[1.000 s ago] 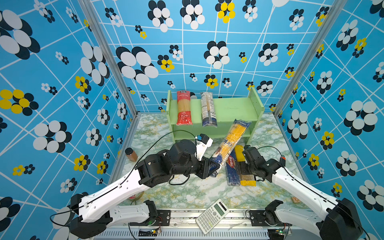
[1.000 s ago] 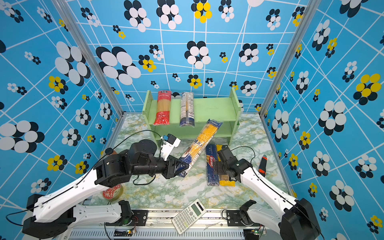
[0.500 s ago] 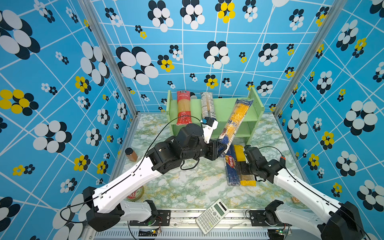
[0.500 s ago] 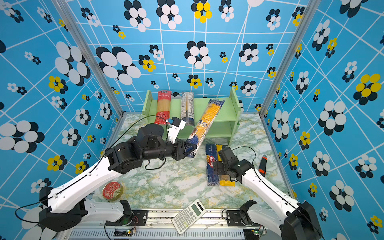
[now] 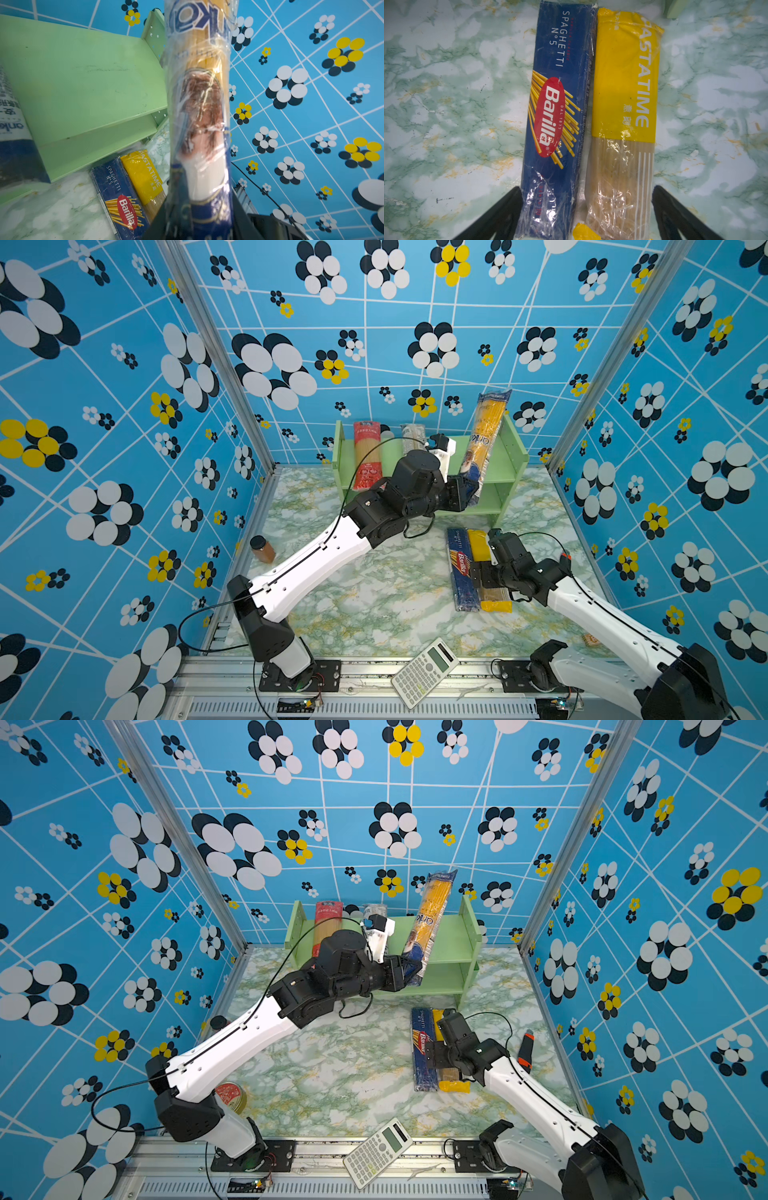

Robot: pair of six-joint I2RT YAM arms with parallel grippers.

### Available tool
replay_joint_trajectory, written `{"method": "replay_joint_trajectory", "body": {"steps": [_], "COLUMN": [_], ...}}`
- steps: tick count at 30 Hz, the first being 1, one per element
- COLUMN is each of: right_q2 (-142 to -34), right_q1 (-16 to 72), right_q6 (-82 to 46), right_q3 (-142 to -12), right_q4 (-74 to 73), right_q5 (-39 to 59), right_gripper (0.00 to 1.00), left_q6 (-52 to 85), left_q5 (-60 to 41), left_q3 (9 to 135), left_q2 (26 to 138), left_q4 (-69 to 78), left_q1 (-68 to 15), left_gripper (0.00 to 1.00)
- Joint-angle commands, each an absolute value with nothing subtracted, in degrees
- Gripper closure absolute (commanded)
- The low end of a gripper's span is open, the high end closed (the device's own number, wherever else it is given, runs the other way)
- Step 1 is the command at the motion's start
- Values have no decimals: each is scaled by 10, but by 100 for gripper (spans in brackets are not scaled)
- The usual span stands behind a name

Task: Place and organize the pasta boxes and bags onto the shelf
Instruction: 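Carry the upright anko bag up to the shelf's top tier with the left gripper, then lower the anko bag onto the top tier beside the white-labelled bag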

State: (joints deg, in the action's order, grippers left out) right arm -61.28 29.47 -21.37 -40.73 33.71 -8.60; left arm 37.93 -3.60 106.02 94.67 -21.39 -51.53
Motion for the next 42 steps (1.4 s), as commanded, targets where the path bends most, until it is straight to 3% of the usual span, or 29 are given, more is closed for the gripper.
{"method": "replay_joint_trajectory", "body": {"steps": [1,8,18,42], "right_q2": [-605,-603,-600,-587], "right_q1": [285,275,269,266], "right_q6": [-203,-201,-202,-206], "right_q3": [-394,-389,-386,-383], "right_q4": [325,322,318,318], "right_q5": [-75,-69,-62,-54], "right_gripper": [1,1,1,1], "left_q6": [366,386,400,399], "left_q5": [16,31,122,187], "left_q3": [1138,1277,1393,1428], "left_q2": [976,1096,1179,1223], "left_q4": [-95,-143,-245,-291], "left_q1": [-503,-490,-495,-509], "left_gripper": [100,100,100,100]}}
